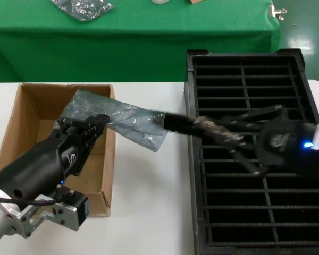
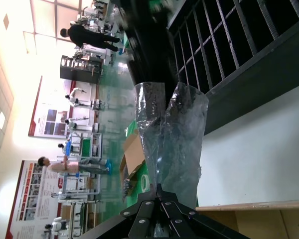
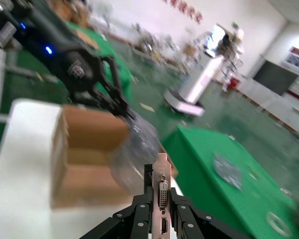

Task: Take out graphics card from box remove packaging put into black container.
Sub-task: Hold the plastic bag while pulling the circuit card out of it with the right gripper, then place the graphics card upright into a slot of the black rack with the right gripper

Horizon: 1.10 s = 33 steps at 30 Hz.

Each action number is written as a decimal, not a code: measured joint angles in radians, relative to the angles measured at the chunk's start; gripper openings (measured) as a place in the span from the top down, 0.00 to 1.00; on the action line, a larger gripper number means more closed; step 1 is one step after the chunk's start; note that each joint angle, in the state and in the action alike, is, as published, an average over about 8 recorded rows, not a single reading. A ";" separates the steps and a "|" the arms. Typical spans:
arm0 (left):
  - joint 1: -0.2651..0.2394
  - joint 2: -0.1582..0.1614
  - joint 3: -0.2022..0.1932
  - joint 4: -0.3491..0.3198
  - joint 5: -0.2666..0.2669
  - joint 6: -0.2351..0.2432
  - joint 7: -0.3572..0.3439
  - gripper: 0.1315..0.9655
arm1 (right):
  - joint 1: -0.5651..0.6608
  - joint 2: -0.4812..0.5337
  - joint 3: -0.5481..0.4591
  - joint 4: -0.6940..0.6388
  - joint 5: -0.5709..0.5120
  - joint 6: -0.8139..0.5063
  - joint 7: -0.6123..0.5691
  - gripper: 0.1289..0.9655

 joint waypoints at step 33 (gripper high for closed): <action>0.000 0.000 0.000 0.000 0.000 0.000 0.000 0.99 | -0.119 0.215 0.148 0.216 -0.184 0.029 0.246 0.93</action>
